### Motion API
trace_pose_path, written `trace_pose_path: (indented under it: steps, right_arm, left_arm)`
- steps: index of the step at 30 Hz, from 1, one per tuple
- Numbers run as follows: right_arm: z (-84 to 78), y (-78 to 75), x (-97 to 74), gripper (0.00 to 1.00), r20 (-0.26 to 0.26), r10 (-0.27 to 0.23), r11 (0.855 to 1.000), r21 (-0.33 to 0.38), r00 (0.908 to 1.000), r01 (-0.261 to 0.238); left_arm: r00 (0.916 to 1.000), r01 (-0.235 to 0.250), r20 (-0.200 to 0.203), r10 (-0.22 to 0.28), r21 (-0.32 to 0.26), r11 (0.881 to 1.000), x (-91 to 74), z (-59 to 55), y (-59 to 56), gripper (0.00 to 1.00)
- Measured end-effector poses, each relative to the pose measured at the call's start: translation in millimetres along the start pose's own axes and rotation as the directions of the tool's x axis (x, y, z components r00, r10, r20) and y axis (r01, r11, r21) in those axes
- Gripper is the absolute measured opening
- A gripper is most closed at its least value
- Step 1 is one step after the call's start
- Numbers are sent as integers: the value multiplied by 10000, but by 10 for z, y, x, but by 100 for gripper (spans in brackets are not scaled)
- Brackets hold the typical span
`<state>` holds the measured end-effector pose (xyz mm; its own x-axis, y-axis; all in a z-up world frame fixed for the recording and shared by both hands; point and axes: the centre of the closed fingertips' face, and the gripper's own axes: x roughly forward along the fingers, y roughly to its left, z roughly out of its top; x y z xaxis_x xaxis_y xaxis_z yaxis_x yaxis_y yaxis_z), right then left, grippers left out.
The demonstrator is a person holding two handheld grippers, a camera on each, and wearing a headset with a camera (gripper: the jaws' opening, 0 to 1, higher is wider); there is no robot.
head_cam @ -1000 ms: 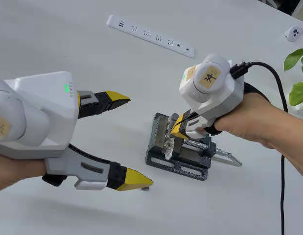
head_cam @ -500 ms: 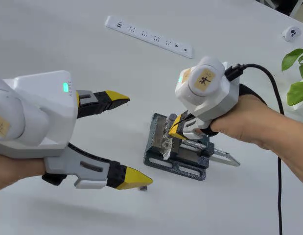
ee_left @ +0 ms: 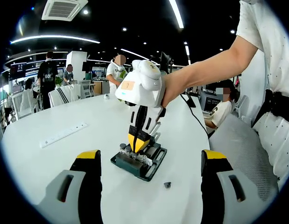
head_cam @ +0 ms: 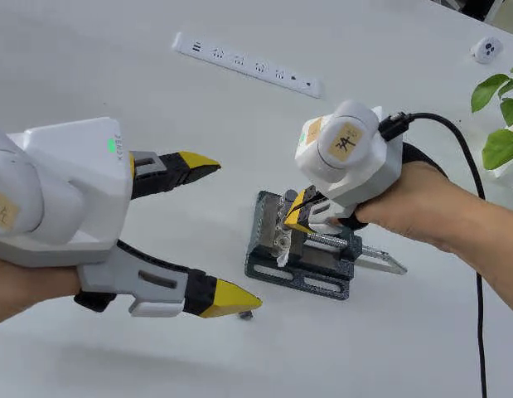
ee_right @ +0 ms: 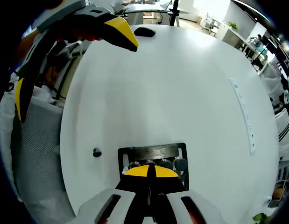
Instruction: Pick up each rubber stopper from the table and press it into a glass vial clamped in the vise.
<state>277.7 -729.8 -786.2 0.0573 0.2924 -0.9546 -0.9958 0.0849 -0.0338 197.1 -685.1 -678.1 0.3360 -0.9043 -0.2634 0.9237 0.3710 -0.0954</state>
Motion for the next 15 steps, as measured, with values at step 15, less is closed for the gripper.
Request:
trace_pose_path:
  steps: [15]
  right_arm:
    - [8, 36, -60, 0, 915, 219, 9942, 1027, 9956, -313]
  left_arm:
    - [10000, -46, 7, 46, -64, 10000, -14, -25, -37, 87]
